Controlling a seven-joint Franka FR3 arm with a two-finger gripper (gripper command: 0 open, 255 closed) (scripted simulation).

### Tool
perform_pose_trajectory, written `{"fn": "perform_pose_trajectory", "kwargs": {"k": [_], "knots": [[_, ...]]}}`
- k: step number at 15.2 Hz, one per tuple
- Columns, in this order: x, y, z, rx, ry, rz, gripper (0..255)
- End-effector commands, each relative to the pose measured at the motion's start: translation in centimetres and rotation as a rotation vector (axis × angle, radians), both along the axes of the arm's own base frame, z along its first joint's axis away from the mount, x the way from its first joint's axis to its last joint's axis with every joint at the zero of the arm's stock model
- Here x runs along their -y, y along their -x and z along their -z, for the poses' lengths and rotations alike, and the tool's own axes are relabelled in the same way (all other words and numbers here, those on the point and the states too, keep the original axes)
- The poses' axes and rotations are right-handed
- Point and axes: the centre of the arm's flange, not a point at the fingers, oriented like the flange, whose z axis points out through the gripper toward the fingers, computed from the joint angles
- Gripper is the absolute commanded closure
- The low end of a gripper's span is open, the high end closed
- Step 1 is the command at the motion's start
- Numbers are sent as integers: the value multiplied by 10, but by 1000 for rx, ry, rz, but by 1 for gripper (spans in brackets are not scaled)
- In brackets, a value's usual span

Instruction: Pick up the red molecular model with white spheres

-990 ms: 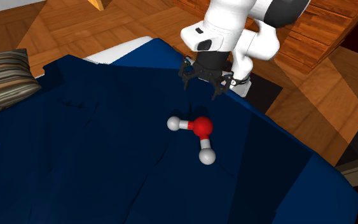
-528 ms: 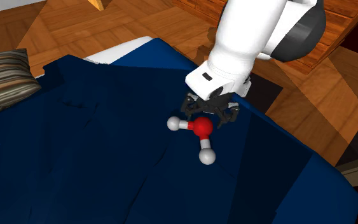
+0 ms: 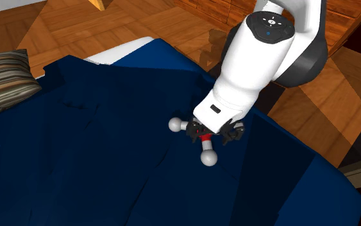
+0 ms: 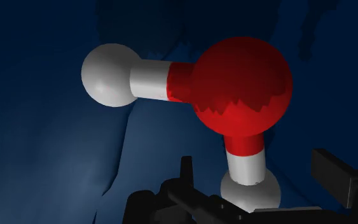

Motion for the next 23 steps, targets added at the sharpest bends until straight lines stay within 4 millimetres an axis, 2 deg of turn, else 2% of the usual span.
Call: {"fn": "perform_pose_trajectory", "kwargs": {"k": [1, 4, 5, 14, 23], "knots": [[-1, -1, 12, 1, 0, -1, 0], [-1, -1, 20, 1, 0, -1, 0], [0, -1, 20, 1, 0, -1, 255], [-1, -1, 20, 1, 0, -1, 255], [-1, -1, -28, 1, 0, -1, 255]]}}
